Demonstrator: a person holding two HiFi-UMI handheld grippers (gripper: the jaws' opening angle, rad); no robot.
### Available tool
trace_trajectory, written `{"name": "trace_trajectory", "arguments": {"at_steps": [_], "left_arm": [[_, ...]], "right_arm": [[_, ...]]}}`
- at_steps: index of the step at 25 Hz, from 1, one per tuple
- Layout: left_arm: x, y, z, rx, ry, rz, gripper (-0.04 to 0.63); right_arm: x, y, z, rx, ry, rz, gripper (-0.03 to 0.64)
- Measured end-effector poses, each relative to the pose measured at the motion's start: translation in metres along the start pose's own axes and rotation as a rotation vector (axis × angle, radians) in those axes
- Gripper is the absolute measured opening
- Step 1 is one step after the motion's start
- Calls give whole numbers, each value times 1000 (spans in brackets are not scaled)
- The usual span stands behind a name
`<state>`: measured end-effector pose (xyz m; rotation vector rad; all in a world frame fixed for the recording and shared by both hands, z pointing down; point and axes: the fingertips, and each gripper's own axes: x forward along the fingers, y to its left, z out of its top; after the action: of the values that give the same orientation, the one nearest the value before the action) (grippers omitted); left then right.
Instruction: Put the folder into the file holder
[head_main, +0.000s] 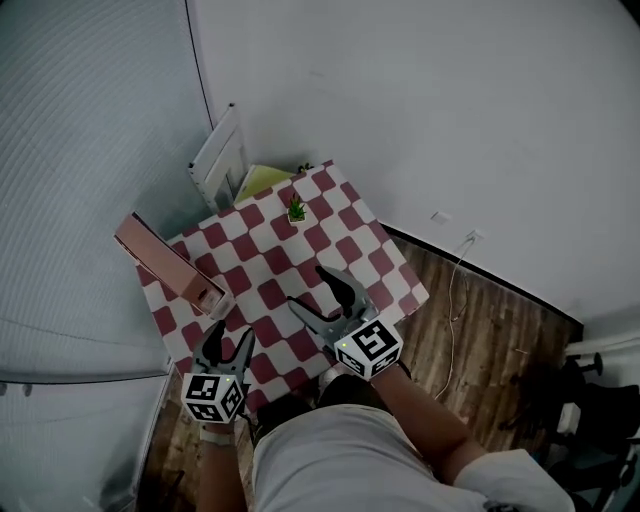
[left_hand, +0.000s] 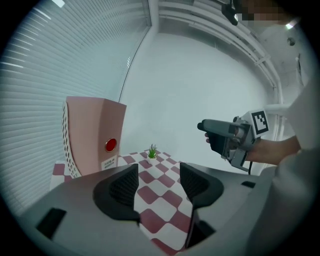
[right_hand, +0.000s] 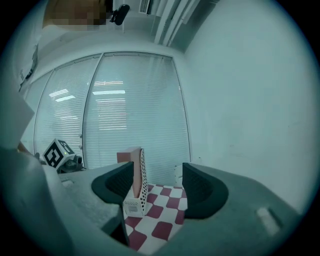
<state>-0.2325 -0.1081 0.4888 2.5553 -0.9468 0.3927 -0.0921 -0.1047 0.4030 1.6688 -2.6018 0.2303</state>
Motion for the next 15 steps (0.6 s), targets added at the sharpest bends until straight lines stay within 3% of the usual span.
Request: {"name": "trace_trajectory", "arguments": {"at_steps": [15], "left_arm": [[19,-40,17,70,-18,-109,241]], "right_arm": [[-54,-14,-30,65,41,-98,298]]}}
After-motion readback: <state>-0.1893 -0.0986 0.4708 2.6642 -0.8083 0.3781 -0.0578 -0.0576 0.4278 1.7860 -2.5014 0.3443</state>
